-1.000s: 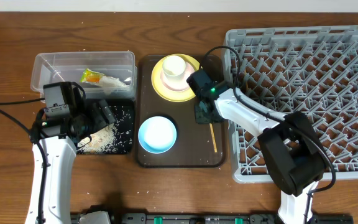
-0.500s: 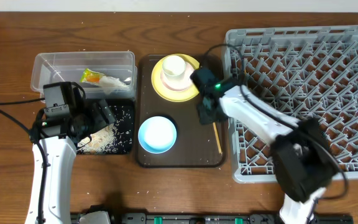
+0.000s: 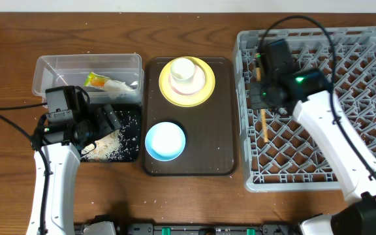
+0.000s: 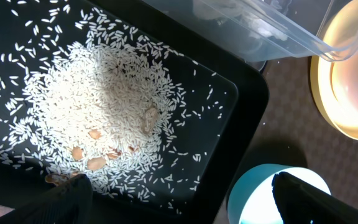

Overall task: Sort waste into correct bins and load items into the dishwasher rack
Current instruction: 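Carry the second chopstick with right gripper into the rack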

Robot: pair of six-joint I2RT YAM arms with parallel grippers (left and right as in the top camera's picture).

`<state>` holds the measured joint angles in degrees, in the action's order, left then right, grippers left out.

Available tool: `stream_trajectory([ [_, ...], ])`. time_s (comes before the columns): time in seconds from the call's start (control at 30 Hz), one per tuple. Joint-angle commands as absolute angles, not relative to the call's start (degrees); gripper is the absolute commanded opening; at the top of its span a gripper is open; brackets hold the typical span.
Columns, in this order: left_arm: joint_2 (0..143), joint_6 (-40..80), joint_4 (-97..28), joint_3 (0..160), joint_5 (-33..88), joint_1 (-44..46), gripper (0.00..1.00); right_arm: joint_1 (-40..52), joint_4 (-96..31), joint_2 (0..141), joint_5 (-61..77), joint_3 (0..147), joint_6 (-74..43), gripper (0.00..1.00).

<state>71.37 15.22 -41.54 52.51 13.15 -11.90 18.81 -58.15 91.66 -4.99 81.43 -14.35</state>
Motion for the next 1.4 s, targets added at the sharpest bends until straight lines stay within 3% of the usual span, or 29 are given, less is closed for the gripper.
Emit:
stream_trajectory([
  [0.0,71.48,15.16,-41.52,53.6,12.8,-12.1,0.95,15.68,-58.19,92.07,-5.76,79.75,-11.49,0.01],
  [0.6,71.48,15.16,-41.52,53.6,12.8,-12.1,0.95,11.25,-45.1,92.27,-6.02,70.48,-1.43,0.01],
  [0.97,71.48,15.16,-41.52,53.6,12.8,-12.1,0.95,10.55,-37.15,92.31,-5.98,64.69,-1.87,0.02],
  [1.17,71.48,15.16,-41.52,53.6,12.8,-12.1,0.95,10.44,-32.45,92.31,-6.02,61.49,-1.87,0.15],
  [1.37,71.48,15.16,-41.52,53.6,12.8,-12.1,0.95,10.04,-29.08,92.33,-6.28,59.37,-1.85,0.15],
])
